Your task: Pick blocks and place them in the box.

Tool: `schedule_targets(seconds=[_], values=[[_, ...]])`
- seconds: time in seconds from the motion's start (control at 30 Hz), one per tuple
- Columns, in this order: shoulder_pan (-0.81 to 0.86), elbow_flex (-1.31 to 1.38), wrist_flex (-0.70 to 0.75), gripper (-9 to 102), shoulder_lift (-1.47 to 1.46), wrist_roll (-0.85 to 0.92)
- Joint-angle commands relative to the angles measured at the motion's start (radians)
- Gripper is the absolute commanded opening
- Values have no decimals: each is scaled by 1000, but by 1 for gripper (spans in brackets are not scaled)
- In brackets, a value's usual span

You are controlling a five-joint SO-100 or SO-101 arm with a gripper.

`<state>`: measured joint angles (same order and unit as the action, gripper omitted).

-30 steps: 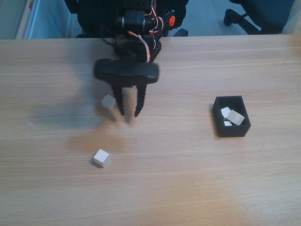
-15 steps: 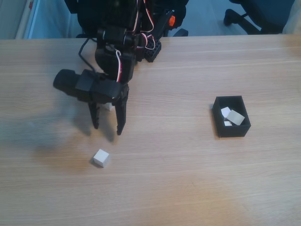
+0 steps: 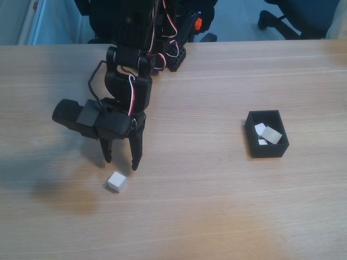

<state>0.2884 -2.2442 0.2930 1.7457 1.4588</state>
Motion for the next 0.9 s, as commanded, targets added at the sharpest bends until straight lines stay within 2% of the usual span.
schedule_targets(seconds=[0.0,0.6,0.87], values=[[-17,63,-20,20,-5,-9],[-8,195,-58,19,-170,-8],[-3,244,-69,11,-222,-15]])
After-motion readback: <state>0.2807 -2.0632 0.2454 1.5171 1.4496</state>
